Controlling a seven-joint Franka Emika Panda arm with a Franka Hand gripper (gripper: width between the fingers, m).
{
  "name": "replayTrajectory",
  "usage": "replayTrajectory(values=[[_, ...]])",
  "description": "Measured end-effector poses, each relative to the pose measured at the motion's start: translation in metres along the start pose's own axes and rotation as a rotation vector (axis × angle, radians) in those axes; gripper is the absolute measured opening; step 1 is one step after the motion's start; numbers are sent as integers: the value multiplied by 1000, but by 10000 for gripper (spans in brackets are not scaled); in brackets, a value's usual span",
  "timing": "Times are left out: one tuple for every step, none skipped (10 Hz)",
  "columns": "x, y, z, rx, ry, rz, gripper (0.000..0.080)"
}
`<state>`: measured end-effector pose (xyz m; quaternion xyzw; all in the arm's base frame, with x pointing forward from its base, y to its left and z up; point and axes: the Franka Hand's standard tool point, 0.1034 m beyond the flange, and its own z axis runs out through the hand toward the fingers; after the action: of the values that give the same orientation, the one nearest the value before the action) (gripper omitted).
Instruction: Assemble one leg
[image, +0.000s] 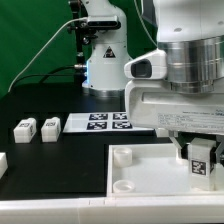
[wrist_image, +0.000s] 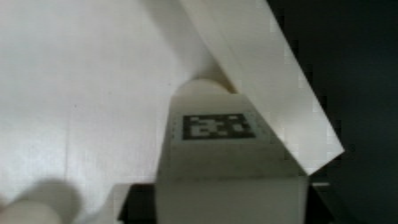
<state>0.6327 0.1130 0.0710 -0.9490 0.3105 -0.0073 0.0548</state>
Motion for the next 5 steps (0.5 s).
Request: replayTrajectory(values=[[0,0,0,0,0,88,292],[3,0,1,-5,0,287,292],[3,0,1,-14,-3,454,292],[3,1,0,-21,-2,663,292],[2,2,0,-25,-3,886,293]])
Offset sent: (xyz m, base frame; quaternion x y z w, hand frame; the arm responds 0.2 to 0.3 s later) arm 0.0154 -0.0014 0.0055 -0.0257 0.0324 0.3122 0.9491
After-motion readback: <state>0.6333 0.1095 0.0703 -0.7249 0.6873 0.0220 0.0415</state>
